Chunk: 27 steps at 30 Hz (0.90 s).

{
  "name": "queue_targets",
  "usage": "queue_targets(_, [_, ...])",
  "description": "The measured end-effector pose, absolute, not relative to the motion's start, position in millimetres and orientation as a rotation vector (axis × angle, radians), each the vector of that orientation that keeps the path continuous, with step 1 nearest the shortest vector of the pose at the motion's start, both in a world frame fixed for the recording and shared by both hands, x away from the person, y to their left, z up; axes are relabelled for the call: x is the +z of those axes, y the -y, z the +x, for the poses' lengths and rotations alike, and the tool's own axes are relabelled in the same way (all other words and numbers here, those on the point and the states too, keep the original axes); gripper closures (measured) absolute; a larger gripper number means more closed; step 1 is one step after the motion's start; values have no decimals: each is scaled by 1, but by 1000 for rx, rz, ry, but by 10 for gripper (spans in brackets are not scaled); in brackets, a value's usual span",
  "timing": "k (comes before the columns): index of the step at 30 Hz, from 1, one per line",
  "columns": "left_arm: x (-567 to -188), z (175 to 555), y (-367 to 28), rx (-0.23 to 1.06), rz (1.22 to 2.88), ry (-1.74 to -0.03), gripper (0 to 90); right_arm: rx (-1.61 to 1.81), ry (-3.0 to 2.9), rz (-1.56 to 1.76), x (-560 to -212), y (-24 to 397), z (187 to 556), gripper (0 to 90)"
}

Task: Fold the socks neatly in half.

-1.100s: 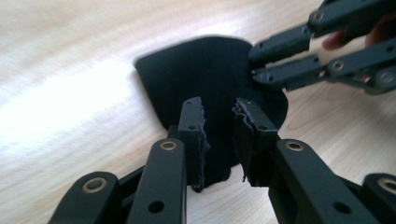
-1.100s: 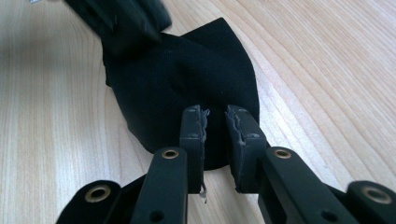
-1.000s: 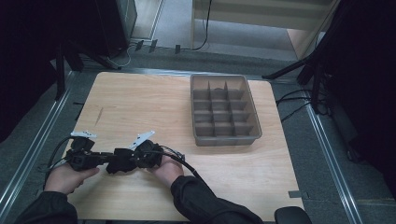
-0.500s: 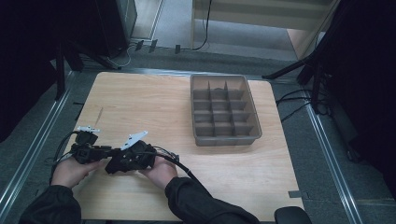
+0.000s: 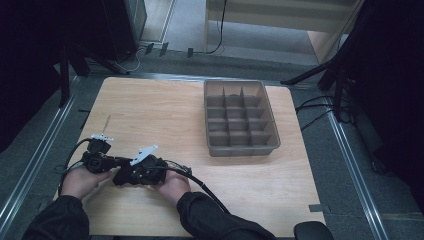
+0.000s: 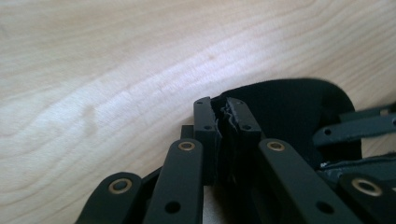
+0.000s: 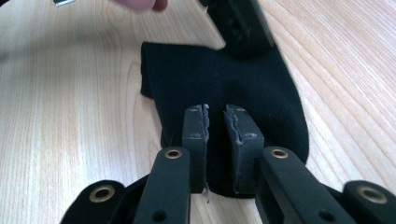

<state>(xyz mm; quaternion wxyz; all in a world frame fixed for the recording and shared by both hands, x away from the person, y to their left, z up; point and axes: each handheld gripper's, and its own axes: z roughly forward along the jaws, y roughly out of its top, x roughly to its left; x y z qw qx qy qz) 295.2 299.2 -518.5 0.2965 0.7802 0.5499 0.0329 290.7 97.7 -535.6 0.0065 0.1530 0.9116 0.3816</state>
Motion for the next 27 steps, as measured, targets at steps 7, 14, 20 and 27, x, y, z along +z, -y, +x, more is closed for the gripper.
queue_targets(7, [-518, 296, -304, 105, 2055, -1484, 837, 1227, -2833, 485, -539, -90, 290, 822])
queue_targets(14, [-519, 299, -304, 108, 2034, -1490, 836, 1209, -2813, 504, -541, -83, 290, 846])
queue_targets(20, [-522, 300, -304, 109, 2046, -1492, 834, 1228, -2838, 522, -543, -80, 293, 848])
queue_targets(27, [-519, 298, -304, 98, 2019, -1467, 808, 1265, -2837, 523, -538, -78, 294, 731])
